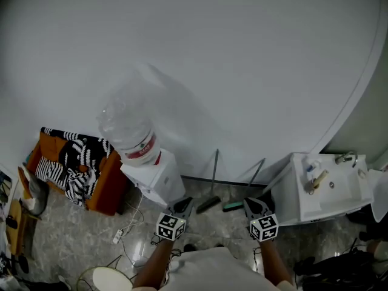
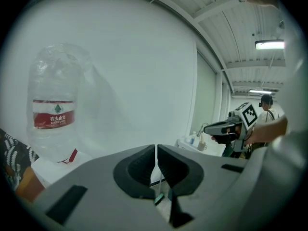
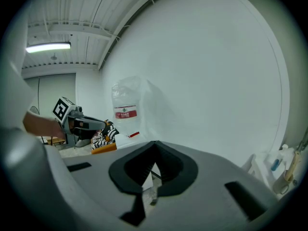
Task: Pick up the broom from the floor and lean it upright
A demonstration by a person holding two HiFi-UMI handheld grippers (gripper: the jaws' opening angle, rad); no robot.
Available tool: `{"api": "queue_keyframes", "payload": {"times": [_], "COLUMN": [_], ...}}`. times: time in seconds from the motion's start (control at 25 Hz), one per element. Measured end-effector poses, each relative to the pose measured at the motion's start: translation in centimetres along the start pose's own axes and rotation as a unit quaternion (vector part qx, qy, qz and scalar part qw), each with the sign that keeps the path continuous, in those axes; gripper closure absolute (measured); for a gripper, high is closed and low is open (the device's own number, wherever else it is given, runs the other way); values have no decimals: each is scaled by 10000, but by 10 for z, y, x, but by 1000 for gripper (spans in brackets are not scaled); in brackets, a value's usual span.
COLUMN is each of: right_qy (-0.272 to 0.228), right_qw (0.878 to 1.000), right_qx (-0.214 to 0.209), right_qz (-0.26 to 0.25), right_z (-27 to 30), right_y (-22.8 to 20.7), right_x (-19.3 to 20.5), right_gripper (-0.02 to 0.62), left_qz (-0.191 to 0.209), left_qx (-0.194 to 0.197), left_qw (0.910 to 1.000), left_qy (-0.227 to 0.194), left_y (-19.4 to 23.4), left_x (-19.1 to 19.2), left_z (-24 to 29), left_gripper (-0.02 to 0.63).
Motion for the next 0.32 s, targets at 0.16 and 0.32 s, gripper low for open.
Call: {"api": "queue_keyframes", "payload": {"times": [0.16, 0.32], "right_qy": [9, 12], "right_qw": [10000, 10000], "right_qx": [19, 24], "right_qz": [19, 17], "right_z": [0, 3], "right_y": [7, 14], "right_x": [0, -3], "right_gripper": [597, 597], "left_qz": [-58, -63], "left_qx": [25, 52], "left_qw": [10000, 10000], "left_qy": [-18, -10], "left_y": [2, 7], "left_x": [2, 2], "left_z": [-5, -8], "left_gripper": [588, 588]}}
Point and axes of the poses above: the fingertips, and each gripper's own axes: z forward along the fingers, y to its left, x out of its underside, the point moved 9 cm from there along -z, backward along the fingers, and after that the axes turned 2 degrees about z, right-handed, at the moved point
